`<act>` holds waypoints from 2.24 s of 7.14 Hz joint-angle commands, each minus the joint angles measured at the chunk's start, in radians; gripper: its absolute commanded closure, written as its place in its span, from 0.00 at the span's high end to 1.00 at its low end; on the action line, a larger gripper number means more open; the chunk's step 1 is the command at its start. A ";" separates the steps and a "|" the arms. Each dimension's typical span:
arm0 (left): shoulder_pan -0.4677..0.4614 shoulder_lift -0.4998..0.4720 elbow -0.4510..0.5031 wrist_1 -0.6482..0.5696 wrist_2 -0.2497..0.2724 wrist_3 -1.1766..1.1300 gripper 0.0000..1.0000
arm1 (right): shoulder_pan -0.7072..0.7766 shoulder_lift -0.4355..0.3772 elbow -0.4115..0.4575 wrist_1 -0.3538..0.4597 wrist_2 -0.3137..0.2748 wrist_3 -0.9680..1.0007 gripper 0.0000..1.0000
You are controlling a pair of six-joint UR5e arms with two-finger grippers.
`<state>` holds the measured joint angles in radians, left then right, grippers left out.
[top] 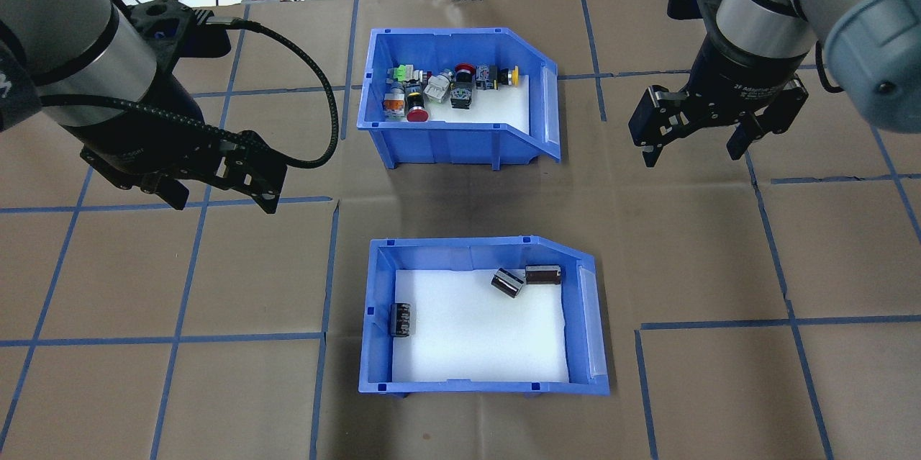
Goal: Place battery box in front
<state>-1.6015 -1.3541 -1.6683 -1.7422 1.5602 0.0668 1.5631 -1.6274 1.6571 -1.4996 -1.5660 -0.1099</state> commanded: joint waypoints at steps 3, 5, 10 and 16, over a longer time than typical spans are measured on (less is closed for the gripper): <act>0.002 -0.051 -0.037 0.061 0.008 -0.299 0.99 | 0.002 0.098 -0.002 -0.157 0.011 -0.415 1.00; -0.008 -0.036 -0.091 0.111 0.001 -0.824 0.99 | 0.034 0.179 -0.061 -0.179 0.011 -0.616 1.00; -0.245 -0.037 -0.324 0.391 -0.081 -1.820 0.99 | 0.250 0.478 -0.398 -0.177 0.012 -0.771 1.00; -0.531 -0.028 -0.521 0.612 -0.071 -2.291 0.98 | 0.428 0.678 -0.484 -0.275 0.006 -0.950 1.00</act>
<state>-2.1015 -1.3910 -2.1234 -1.1977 1.4853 -2.1943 1.9612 -0.9835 1.1742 -1.7490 -1.5610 -1.0386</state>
